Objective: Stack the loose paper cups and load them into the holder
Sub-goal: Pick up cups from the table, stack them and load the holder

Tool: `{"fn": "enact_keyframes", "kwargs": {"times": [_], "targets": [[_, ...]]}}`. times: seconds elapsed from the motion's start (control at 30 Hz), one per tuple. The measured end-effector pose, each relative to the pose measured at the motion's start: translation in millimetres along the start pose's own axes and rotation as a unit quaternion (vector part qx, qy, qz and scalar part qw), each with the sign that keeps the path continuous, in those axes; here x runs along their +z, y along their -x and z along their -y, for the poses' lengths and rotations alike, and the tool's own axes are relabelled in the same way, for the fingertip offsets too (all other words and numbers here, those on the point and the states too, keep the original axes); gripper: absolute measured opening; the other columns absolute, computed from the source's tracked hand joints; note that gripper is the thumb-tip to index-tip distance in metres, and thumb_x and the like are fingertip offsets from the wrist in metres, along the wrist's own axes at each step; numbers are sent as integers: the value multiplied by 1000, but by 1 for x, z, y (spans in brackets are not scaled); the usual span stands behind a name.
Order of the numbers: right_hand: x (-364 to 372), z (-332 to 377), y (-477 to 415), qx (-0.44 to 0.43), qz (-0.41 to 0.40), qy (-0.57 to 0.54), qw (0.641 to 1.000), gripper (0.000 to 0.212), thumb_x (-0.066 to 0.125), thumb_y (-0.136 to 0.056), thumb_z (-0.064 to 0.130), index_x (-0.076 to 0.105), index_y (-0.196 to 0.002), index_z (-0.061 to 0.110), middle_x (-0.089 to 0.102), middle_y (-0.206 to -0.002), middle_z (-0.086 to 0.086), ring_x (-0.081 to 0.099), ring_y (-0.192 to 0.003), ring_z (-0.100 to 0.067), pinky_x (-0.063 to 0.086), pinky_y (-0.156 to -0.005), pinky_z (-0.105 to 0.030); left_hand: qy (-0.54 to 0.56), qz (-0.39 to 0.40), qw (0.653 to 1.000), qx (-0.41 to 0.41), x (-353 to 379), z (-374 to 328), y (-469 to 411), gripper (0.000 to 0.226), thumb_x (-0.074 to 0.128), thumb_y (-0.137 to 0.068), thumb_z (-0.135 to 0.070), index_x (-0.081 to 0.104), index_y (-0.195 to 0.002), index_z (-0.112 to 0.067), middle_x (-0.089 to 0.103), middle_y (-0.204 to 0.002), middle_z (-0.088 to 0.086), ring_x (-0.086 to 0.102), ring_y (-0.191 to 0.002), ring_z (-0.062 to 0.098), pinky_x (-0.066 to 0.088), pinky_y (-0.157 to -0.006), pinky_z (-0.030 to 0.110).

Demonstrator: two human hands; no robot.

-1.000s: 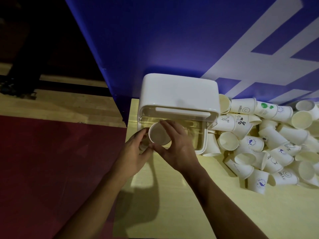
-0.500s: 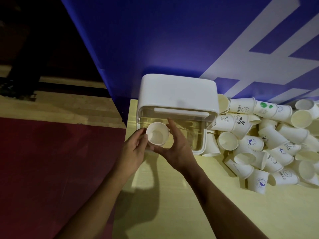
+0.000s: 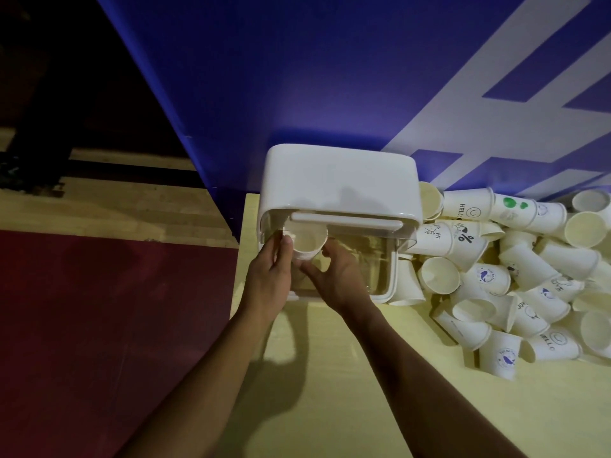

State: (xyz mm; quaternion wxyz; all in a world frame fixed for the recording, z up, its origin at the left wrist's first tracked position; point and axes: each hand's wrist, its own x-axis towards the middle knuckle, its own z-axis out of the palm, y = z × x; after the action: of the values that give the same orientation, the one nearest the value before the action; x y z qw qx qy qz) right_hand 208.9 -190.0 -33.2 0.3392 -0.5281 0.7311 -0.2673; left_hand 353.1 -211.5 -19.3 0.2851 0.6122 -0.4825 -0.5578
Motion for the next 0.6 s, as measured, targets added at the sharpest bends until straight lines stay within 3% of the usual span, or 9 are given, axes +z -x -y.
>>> {"fn": "enact_keyframes", "kwargs": {"times": [0.1, 0.17, 0.3, 0.43, 0.5, 0.6], "targets": [[0, 5, -17, 27, 3, 47, 999, 60, 74, -87, 56, 65, -131, 14, 70, -125, -7, 64, -117, -23, 49, -91, -31, -28, -23, 999, 4, 5, -11, -11, 38, 36, -108, -52, 64, -115, -28, 71, -103, -1, 69, -98, 18, 50, -80, 20], [1, 7, -22, 29, 11, 62, 998, 63, 73, -87, 58, 64, -132, 14, 71, -126, -8, 64, -118, -25, 49, -93, -33, -23, -35, 999, -8, 7, -14, -14, 36, 37, -108, -49, 63, -106, -26, 69, -95, -7, 68, -98, 19, 46, -77, 21], [2, 6, -24, 40, 27, 28, 998, 70, 74, -85, 60, 60, -137, 15, 68, -132, -7, 62, -124, -24, 51, -98, -34, -9, -28, 999, -34, 6, -8, -14, 62, 31, -101, -68, 68, -117, -22, 73, -101, -5, 67, -103, 15, 50, -90, 32], [-6, 2, -4, 58, 44, 22, 997, 93, 78, -82, 58, 36, -156, 20, 59, -145, -6, 53, -135, -25, 48, -107, -43, 2, -22, 999, -50, 0, -1, 4, 84, 28, -87, -89, 58, -141, -33, 68, -133, -1, 62, -126, 18, 48, -109, 47], [-19, -6, 15, 51, 36, 28, 998, 87, 74, -88, 54, 35, -158, 22, 60, -143, -3, 55, -133, -23, 48, -106, -40, 0, -39, 998, -53, -1, 0, 26, 67, 38, -96, -73, 55, -145, -32, 63, -141, -2, 58, -131, 16, 46, -113, 42], [-53, -20, 46, 32, 1, 17, 999, 66, 72, -92, 49, 49, -150, 24, 69, -130, 4, 63, -119, -12, 53, -100, -33, -26, -60, 998, -1, 9, -12, 63, 40, 50, -105, -39, 60, -140, -23, 65, -135, -9, 60, -123, 5, 46, -101, 16]]}}
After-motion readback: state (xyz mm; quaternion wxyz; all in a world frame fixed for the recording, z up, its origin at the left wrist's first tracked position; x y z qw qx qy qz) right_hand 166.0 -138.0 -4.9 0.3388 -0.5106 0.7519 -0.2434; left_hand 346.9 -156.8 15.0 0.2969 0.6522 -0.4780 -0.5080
